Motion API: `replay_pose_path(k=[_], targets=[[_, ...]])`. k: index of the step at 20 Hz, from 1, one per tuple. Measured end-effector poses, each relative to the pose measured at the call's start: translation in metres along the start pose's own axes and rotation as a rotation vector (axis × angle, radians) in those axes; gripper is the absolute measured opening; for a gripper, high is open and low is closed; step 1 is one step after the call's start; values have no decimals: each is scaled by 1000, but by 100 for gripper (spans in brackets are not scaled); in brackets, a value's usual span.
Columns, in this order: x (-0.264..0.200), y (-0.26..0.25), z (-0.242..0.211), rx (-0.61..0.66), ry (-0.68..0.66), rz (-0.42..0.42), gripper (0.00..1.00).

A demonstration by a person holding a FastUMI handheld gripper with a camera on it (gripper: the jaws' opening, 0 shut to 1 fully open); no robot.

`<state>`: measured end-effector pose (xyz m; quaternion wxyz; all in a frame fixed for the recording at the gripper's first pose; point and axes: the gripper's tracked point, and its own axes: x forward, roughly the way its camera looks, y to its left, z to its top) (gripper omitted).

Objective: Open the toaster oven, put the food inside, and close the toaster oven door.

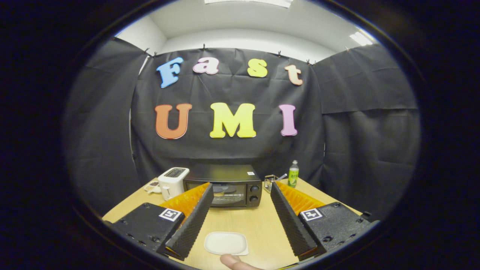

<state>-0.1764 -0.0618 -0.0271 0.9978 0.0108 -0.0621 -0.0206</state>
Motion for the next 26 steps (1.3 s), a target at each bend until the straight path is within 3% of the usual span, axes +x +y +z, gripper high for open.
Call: replay_pose_path(k=[26], targets=[[-29, 15, 26, 2, -111, 73, 100]])
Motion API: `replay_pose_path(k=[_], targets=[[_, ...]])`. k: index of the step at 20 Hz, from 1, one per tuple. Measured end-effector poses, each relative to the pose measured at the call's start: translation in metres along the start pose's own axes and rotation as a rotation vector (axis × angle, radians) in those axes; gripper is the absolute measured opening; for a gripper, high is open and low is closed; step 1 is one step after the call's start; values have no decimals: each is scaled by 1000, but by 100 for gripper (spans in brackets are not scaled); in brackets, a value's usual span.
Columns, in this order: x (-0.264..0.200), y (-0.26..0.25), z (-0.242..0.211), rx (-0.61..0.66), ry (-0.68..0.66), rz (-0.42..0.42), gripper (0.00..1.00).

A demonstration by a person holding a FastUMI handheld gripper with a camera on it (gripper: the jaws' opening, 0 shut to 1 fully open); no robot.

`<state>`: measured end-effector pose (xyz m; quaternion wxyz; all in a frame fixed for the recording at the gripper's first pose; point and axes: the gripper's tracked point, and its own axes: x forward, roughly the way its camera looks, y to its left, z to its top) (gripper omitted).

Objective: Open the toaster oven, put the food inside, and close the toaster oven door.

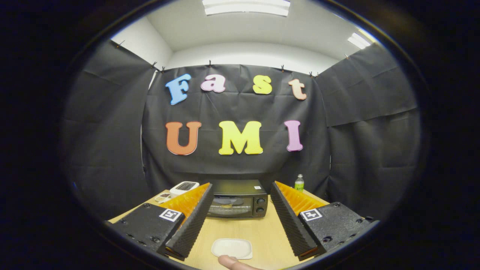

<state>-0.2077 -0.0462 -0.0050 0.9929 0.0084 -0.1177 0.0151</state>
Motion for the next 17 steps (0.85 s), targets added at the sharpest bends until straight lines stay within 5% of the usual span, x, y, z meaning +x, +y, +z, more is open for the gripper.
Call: replay_pose_path(k=[17], targets=[[6, -23, -12, -41, -15, 43, 99]])
